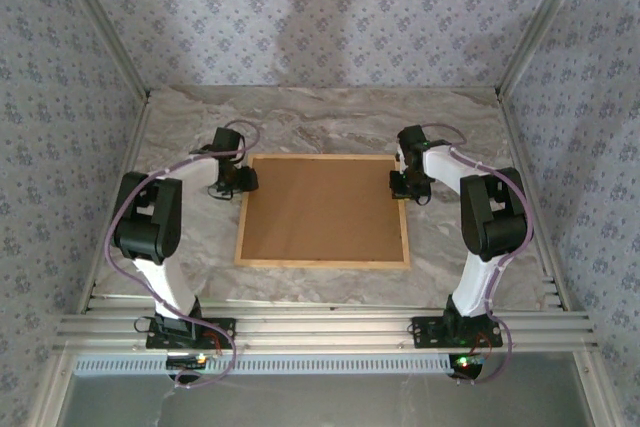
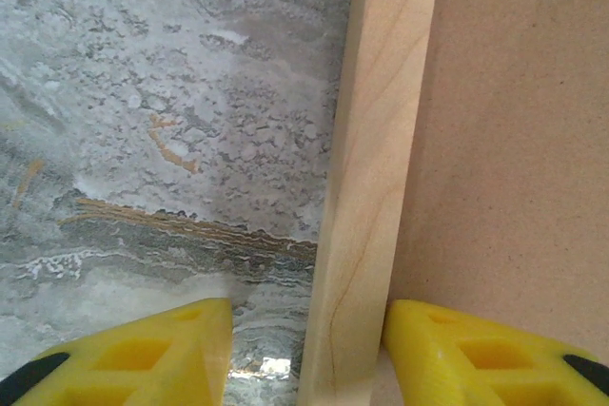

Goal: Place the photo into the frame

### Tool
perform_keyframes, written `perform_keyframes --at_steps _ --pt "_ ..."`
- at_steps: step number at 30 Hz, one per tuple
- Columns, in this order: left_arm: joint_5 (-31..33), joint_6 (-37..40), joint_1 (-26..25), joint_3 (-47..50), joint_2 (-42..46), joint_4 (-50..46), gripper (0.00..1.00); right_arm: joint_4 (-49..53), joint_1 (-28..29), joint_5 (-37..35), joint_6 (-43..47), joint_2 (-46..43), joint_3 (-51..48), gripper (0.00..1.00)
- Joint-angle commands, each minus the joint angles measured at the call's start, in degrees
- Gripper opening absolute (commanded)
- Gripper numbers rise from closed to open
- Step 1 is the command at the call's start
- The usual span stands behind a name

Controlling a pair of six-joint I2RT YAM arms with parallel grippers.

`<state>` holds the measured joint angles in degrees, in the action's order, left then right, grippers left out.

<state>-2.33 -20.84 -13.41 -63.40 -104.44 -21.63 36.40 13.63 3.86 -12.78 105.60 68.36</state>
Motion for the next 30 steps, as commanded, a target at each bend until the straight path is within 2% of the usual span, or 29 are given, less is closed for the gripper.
perform_keyframes --at_steps 1,6,12,18,23,30 --pt "-0.4 0.3 -1.71 -0.12 -2.8 -4.28 0.52 0.51 1.2 2.56 1.09 3.14 -1.82 0.18" --pt "2.99 -1.43 -1.2 -0.46 5.49 -2.77 0.6 0.34 1.14 2.62 1.09 2.64 -2.46 0.18" --pt "4.08 -2.07 0.93 3.01 14.61 -4.93 0.61 -0.5 1.04 2.76 1.04 2.06 -3.05 0.18" --pt "2.13 -3.52 1.37 10.74 22.39 -9.52 0.53 -0.62 0.84 3.35 1.68 1.97 -3.05 0.18" --pt "2.0 -4.36 -0.92 16.65 26.23 -12.39 0.47 -0.81 0.51 3.92 2.04 1.98 -2.79 0.18" --pt "0.34 -5.7 -2.1 19.86 24.09 -8.77 0.42 -0.64 0.43 4.03 2.32 2.24 -2.7 0.18"
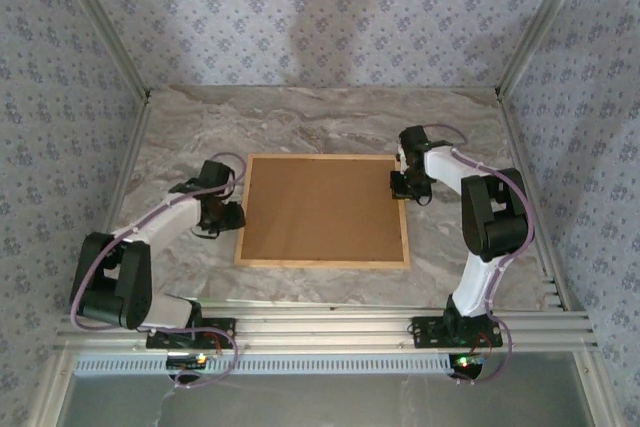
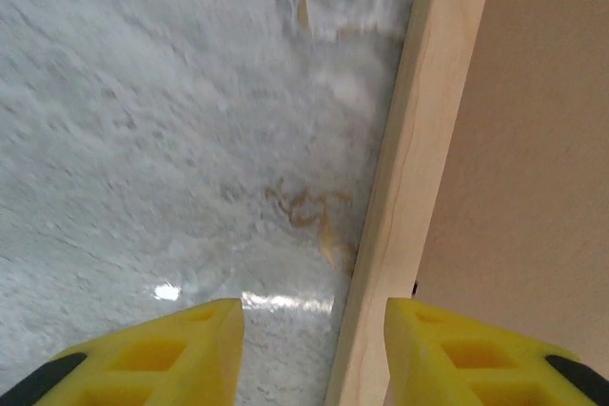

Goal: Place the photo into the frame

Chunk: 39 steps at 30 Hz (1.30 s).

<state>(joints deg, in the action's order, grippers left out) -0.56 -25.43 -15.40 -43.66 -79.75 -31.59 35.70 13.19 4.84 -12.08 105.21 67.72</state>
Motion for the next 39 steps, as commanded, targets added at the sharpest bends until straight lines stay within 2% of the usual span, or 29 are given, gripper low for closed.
perform_keyframes --at_steps 1,16,39 --pt "-1.68 -1.16 -0.16 -0.09 -1.29 1.68 0.42 0.16 0.87 3.03 1.7 2.63 -2.07 0.18" --pt "-4.12 -1.01 -0.42 0.49 -4.72 5.73 0.42 -0.01 0.92 2.2 1.62 2.45 -2.33 0.18" --pt "-5.02 -2.4 -2.56 4.62 -8.41 6.63 0.45 -0.46 1.74 1.84 0.83 2.63 -2.42 0.18"
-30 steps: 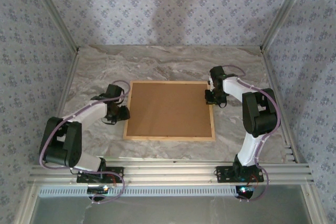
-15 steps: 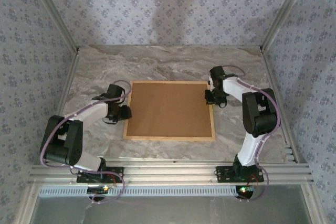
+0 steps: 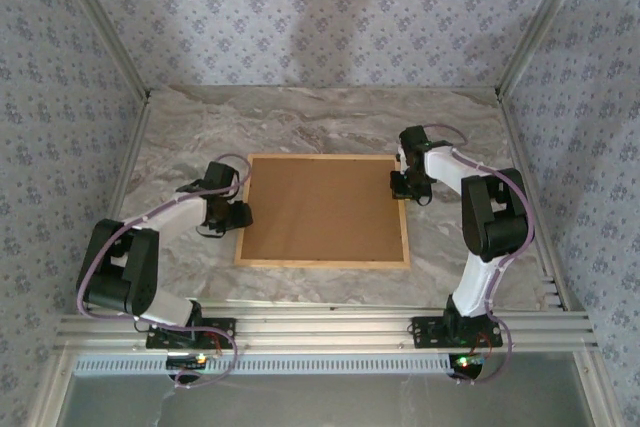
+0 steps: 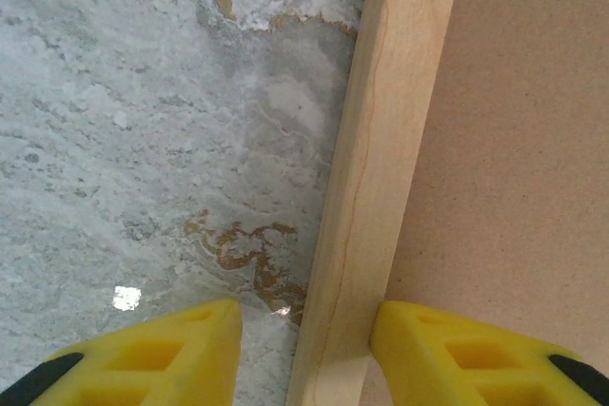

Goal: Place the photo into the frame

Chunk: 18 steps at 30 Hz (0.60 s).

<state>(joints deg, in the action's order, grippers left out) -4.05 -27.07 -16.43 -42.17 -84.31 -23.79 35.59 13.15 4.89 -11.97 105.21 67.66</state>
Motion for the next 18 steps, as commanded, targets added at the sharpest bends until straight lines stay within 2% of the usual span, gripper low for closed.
perform_keyframes --at_steps 1,9,18 --pt "-1.52 -1.15 -1.81 3.22 -4.1 -1.24 0.45 -0.26 1.76 1.79 0.72 2.63 -2.36 0.18" --pt "-1.39 -2.55 -3.7 3.18 -5.47 -1.43 0.47 -0.35 1.83 1.73 0.63 2.72 -2.36 0.18" --pt "3.71 -0.32 -2.59 -3.44 -0.58 -3.84 0.55 0.0 1.64 2.06 0.54 2.46 -2.4 0.18"
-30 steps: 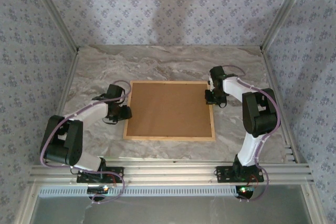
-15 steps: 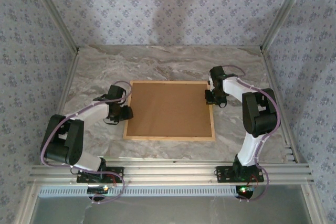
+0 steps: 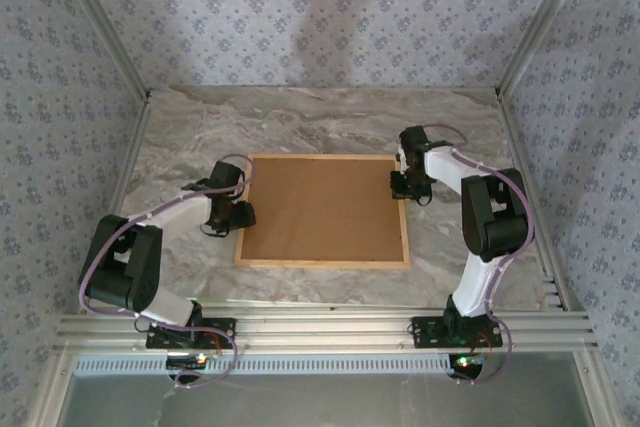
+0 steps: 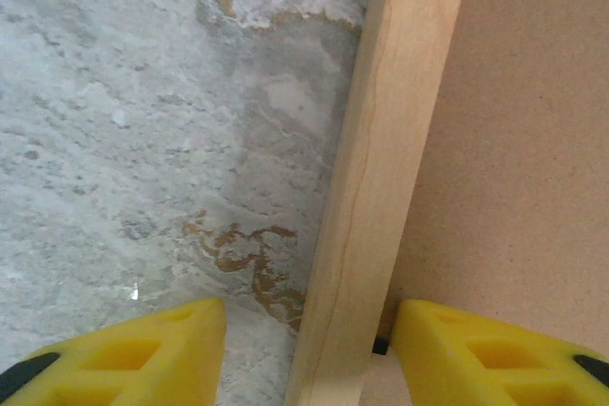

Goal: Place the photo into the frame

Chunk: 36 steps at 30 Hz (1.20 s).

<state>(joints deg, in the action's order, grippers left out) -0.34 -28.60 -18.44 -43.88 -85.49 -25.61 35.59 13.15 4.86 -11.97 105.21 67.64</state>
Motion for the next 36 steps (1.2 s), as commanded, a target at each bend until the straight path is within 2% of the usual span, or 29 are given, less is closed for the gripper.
perform_keyframes --at_steps 1,7,12,14,18,20,23,25,28,30,32,36 --pt "0.32 1.35 -0.23 -2.64 1.37 -2.13 0.56 0.0 1.48 2.04 0.57 2.25 -2.33 0.18" --pt "-1.88 1.62 -0.27 -4.61 6.79 0.88 0.63 -0.29 0.48 3.02 -0.11 0.9 -0.94 0.2" --pt "-8.28 2.32 -2.06 -2.68 11.59 8.55 0.65 -6.08 0.23 11.06 -3.94 2.07 0.2 0.24" --pt "-10.21 3.48 -4.46 -1.88 12.53 12.48 0.65 -8.69 0.5 14.37 -6.06 3.45 2.34 0.25" --pt "-11.9 7.96 -14.25 -1.62 10.26 20.06 0.66 -9.58 0.93 19.52 -7.72 7.23 8.14 0.26" --pt "-12.02 11.54 -19.0 -2.47 8.29 21.45 0.68 -8.88 1.09 19.66 -7.56 6.87 9.69 0.29" --pt "-11.5 17.76 -25.75 -3.51 5.9 22.37 0.69 -7.11 0.4 17.24 -6.44 3.88 8.95 0.37" --pt "-11.19 23.22 -29.79 -3.84 4.27 23.04 0.7 -5.89 -0.37 14.9 -5.52 1.06 6.69 0.51" --pt "-10.65 30.28 -33.88 -4.53 1.36 23.67 0.7 -4.11 -0.93 11.06 -3.72 -3.75 2.65 0.64" --pt "-12.9 35.57 -35.48 -5.16 -1.29 23.86 0.69 -3.64 -1.02 9.14 -3.23 -6.85 -0.98 0.69" --pt "-12.53 40.88 -37.27 -6.16 -4.27 23.31 0.68 -3.28 -1.19 8.09 -2.98 -9.58 -3.82 0.75" --pt "-11.96 49.25 -39.62 -8.94 -9.04 21.81 0.67 -2.16 -1.36 7.27 -2.37 -13.05 -7.07 0.79"
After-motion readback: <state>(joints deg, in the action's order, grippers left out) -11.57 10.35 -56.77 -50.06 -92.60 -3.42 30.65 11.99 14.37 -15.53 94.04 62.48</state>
